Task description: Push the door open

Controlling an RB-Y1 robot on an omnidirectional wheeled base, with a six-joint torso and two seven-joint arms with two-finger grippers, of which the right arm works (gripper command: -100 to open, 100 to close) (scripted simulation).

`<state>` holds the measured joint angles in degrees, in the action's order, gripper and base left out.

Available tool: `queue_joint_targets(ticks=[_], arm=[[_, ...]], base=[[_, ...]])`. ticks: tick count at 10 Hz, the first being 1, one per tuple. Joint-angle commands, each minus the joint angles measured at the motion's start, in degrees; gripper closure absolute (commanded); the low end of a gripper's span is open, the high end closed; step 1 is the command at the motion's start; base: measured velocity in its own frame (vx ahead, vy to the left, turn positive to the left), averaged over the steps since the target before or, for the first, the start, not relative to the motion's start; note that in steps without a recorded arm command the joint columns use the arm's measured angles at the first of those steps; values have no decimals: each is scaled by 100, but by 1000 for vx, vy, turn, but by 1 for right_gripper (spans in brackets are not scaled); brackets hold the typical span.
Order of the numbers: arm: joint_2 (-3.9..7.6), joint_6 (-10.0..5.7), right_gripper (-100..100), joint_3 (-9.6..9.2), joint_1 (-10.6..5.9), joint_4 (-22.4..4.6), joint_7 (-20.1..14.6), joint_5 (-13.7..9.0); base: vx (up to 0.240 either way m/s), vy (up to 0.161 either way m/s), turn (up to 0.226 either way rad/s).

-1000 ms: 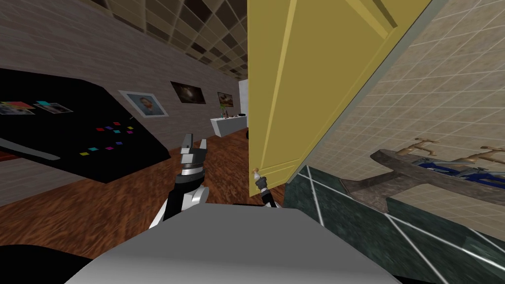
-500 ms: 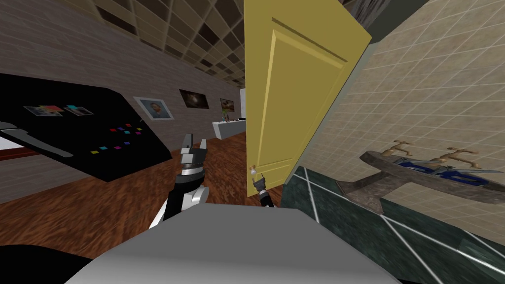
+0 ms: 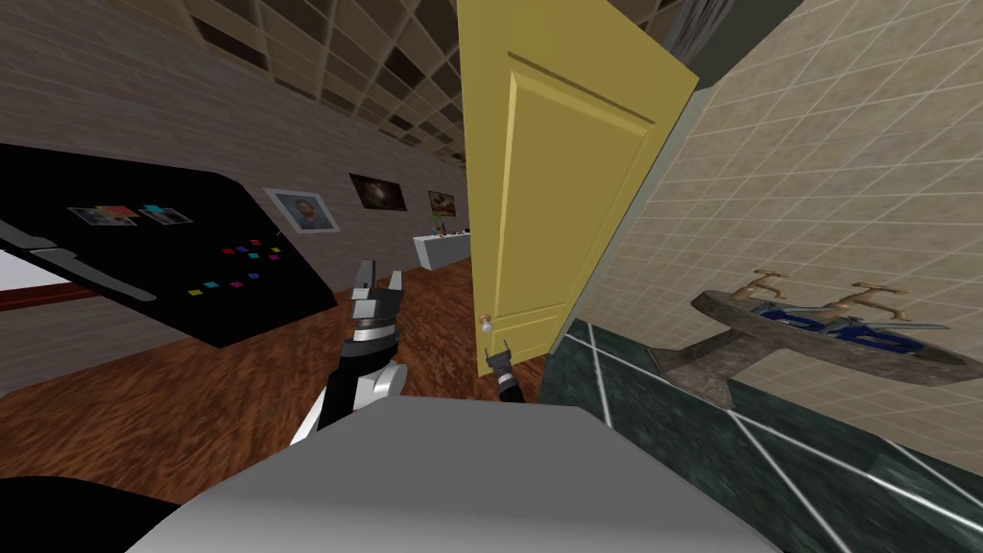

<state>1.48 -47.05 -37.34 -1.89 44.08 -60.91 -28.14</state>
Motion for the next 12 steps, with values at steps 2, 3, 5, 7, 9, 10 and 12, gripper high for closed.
queue_joint_targets(ticks=[2, 3, 5, 7, 9, 10, 12], arm=[[-153, -44, -100, -170, 101, 113, -346, -179], [-210, -54, -100, -216, 130, 147, -436, -229], [-271, -93, -100, -240, 113, 84, -481, -251], [-45, -93, -100, -212, 81, 67, -512, -267], [4, -85, -100, -180, 49, 51, -513, -275], [-45, -79, -100, -155, 24, 38, -514, -281], [-265, -71, -100, -120, -11, 20, -516, -289]], base=[[-77, -72, 7], [-68, -75, 5], [-48, -50, 7], [126, 41, 23], [218, 81, 20], [260, 92, 22], [233, 81, 25]])
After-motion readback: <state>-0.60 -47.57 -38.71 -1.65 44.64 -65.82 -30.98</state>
